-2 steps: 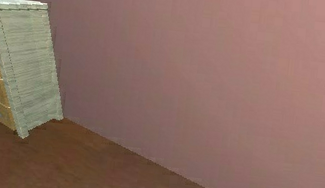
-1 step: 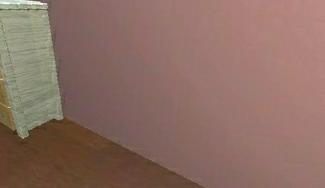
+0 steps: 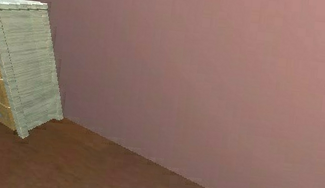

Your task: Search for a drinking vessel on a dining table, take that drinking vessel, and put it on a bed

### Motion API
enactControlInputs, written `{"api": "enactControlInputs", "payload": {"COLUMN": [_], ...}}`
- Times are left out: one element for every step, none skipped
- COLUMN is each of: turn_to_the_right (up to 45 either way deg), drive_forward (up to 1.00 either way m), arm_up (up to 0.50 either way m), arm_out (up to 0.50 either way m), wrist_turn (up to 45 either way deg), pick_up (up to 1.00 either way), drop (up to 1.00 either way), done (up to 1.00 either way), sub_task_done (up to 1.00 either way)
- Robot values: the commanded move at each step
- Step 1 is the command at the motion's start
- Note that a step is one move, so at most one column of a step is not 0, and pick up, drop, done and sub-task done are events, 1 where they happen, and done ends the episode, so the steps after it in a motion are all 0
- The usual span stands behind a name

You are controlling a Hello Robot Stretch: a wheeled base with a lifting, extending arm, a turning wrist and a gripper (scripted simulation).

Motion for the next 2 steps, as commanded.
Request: {"api": "enactControlInputs", "payload": {"turn_to_the_right": [0.0, 0.0], "drive_forward": [0.00, 0.00], "arm_up": [0.00, -0.30], "arm_out": [0.00, 0.00], "wrist_turn": [21.0, 0.0], "pick_up": [0.00, 0.00], "drop": [0.00, 0.00], "done": [0.00, 0.00], "sub_task_done": [0.00, 0.00]}}
